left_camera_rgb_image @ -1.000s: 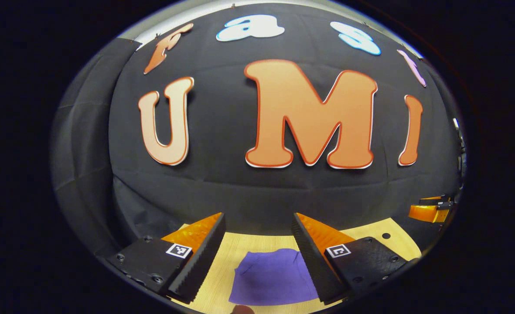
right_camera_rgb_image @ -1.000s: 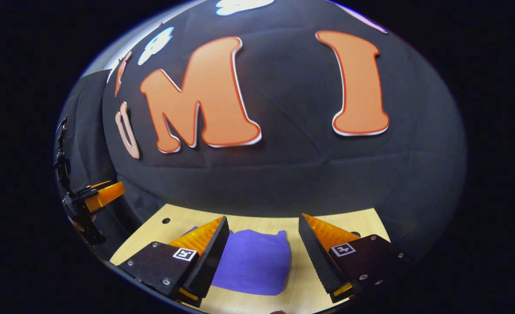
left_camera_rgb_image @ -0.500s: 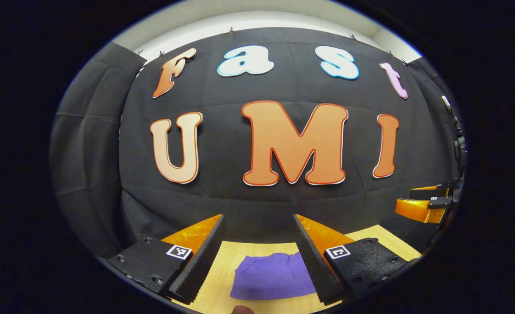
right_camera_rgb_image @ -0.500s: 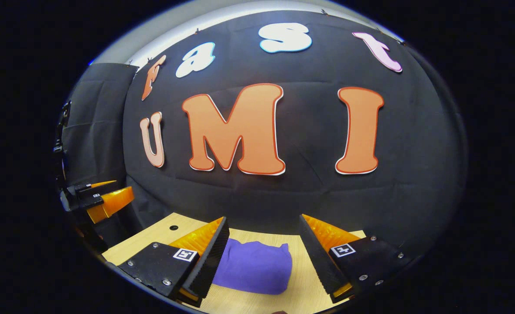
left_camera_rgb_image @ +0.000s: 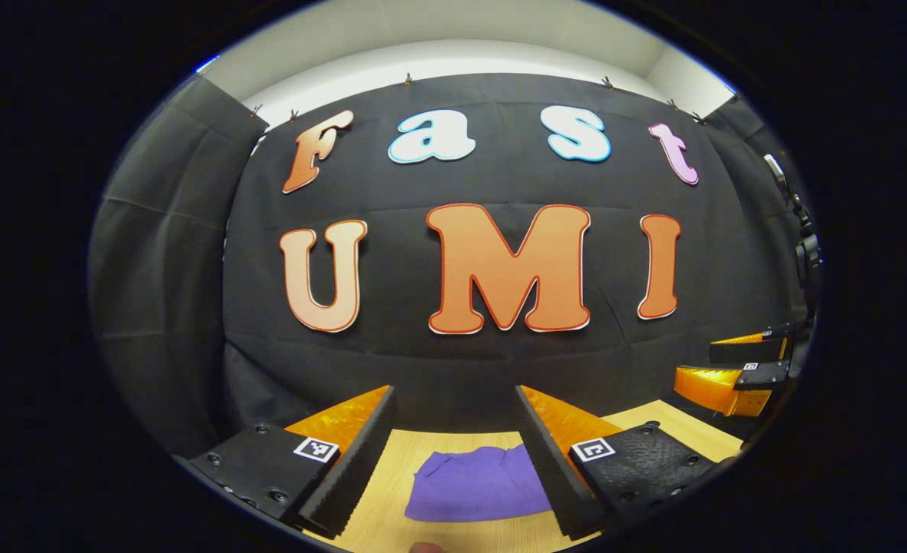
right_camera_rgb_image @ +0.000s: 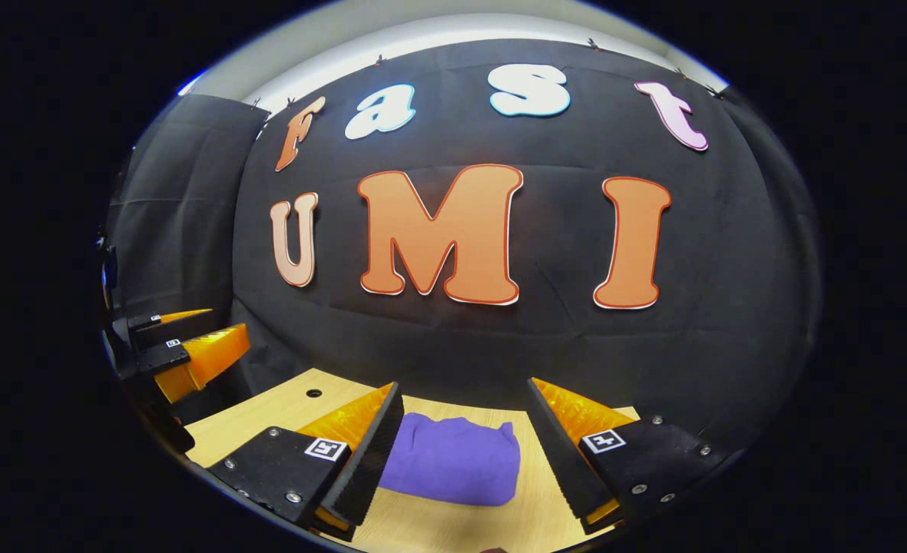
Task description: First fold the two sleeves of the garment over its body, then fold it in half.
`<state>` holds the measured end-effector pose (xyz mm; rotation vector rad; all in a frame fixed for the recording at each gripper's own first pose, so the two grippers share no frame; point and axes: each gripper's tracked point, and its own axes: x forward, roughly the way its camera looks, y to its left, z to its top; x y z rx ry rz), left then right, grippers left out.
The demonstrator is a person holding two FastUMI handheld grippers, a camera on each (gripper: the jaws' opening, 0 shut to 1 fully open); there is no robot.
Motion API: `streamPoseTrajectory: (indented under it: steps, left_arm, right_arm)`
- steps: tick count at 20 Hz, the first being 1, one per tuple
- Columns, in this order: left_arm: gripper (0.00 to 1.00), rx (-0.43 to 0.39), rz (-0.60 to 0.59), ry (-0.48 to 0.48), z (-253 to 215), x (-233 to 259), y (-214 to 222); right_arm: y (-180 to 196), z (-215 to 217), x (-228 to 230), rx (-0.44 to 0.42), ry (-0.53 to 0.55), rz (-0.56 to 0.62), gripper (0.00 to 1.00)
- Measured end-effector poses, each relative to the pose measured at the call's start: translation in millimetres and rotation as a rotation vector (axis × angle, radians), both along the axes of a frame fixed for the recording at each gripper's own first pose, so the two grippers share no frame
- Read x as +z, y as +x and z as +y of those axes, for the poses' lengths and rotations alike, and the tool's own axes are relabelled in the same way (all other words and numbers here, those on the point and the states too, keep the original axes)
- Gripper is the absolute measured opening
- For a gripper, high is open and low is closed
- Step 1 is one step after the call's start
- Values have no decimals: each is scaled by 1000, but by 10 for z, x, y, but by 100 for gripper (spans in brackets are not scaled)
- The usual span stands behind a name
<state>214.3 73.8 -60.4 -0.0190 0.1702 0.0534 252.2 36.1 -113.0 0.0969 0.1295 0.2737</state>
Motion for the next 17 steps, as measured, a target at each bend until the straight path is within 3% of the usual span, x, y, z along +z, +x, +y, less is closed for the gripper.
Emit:
streamPoseTrajectory:
  steps: [2, 3, 17]
  left_arm:
    - [94, 17, 11, -10, 24, -71, -94]
    - [94, 17, 15, -21, 16, -97, -140]
    - [94, -15, -11, 23, -37, -237, -565]
  right_arm:
    - [-24, -11, -2, -14, -1, -8, 100]
    - [-23, -25, -2, -19, -5, -18, 95]
    - [-155, 17, -94, -19, -19, -31, 95]
